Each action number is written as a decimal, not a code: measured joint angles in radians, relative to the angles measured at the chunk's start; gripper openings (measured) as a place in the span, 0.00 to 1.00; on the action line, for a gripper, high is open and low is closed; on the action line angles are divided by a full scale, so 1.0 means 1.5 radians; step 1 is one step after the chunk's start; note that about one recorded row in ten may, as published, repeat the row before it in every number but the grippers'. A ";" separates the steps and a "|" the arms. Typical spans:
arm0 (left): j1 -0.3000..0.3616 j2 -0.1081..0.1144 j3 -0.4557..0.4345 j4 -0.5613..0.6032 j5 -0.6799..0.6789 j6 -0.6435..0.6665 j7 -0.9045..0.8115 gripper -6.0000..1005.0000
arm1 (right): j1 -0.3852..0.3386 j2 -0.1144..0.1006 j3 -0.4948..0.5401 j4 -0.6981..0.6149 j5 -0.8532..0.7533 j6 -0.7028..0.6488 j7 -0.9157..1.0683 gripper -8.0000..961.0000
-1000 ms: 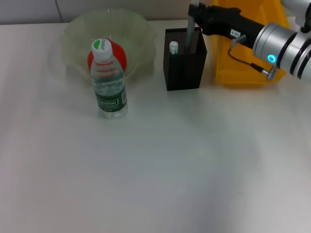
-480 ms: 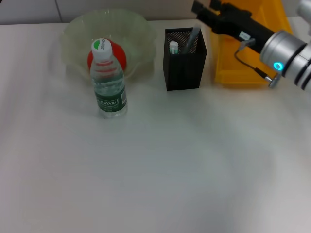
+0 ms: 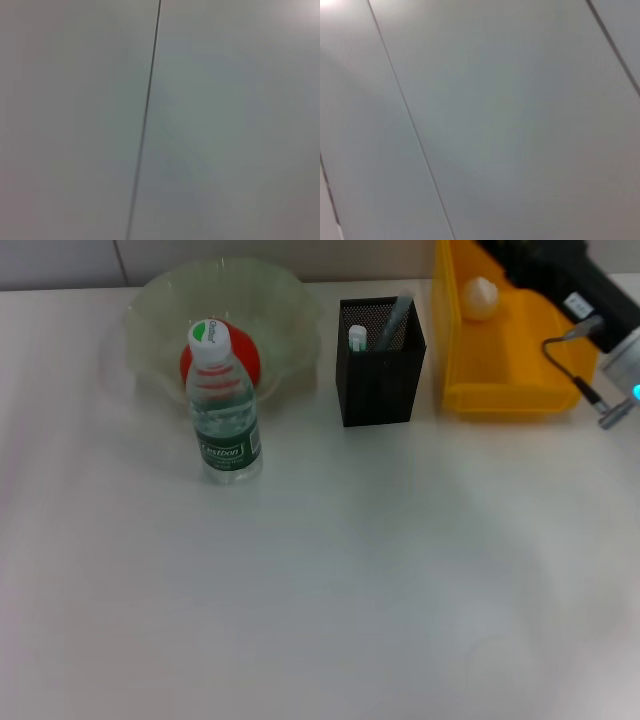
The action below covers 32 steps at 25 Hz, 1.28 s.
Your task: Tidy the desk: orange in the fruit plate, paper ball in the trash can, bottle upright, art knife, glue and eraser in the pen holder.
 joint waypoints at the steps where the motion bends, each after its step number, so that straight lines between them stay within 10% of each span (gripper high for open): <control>1: 0.003 0.002 0.007 0.009 0.006 0.001 -0.015 0.71 | -0.006 -0.002 -0.003 -0.010 0.001 -0.013 0.014 0.65; 13: 0.021 0.102 0.169 0.216 0.295 0.233 -0.322 0.71 | 0.017 -0.028 -0.029 -0.251 -0.351 -0.116 0.370 0.65; 32: 0.058 0.084 0.153 0.199 0.343 0.303 -0.346 0.71 | 0.110 -0.004 -0.035 -0.294 -0.576 -0.134 0.426 0.65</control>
